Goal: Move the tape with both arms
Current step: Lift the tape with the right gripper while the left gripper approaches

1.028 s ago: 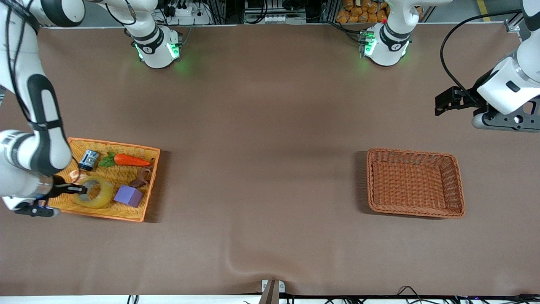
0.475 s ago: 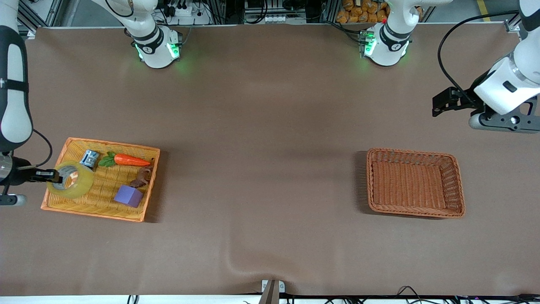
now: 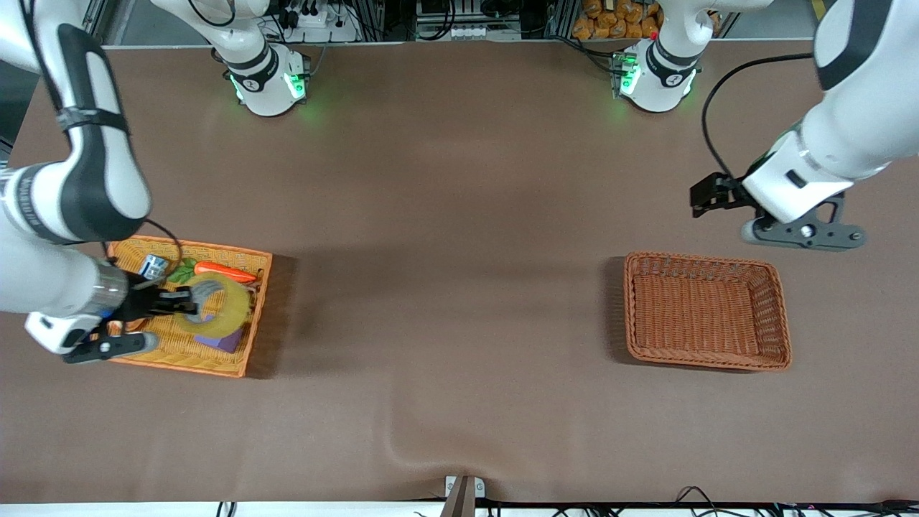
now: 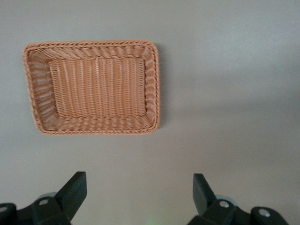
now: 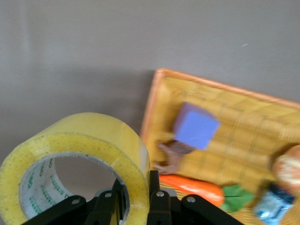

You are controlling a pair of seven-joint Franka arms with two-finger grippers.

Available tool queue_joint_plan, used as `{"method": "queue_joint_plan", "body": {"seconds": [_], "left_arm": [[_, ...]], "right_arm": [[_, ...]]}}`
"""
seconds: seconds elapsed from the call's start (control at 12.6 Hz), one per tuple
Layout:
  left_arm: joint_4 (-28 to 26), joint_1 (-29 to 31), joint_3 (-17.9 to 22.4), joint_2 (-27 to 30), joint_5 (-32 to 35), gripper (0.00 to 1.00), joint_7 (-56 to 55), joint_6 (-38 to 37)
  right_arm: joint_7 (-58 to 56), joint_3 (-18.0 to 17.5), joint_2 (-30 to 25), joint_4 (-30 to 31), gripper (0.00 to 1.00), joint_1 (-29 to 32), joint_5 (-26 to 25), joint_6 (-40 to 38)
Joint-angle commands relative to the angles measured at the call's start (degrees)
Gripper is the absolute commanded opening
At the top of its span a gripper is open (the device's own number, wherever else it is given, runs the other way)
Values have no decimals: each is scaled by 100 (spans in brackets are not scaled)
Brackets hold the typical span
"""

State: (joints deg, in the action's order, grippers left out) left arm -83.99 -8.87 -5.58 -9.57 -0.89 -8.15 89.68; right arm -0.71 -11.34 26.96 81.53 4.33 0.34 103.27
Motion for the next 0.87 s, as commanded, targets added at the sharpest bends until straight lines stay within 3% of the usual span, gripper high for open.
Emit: {"method": "queue_joint_plan", "body": {"seconds": [0.0, 0.24, 0.47, 0.79], "left_arm": [[94, -307, 22, -281, -78, 100, -352, 250], [138, -772, 22, -624, -86, 100, -1169, 548], [129, -1160, 13, -975, -78, 100, -1830, 787], [129, -1284, 13, -1187, -95, 100, -1892, 1016]], "right_arm": [[1358, 0, 265, -190, 0, -719, 28, 26], [2565, 17, 485, -190, 0, -1511, 2, 246], [3338, 0, 915, -190, 0, -2109, 54, 965], [5042, 52, 1574, -182, 0, -3261, 2, 2255]]}}
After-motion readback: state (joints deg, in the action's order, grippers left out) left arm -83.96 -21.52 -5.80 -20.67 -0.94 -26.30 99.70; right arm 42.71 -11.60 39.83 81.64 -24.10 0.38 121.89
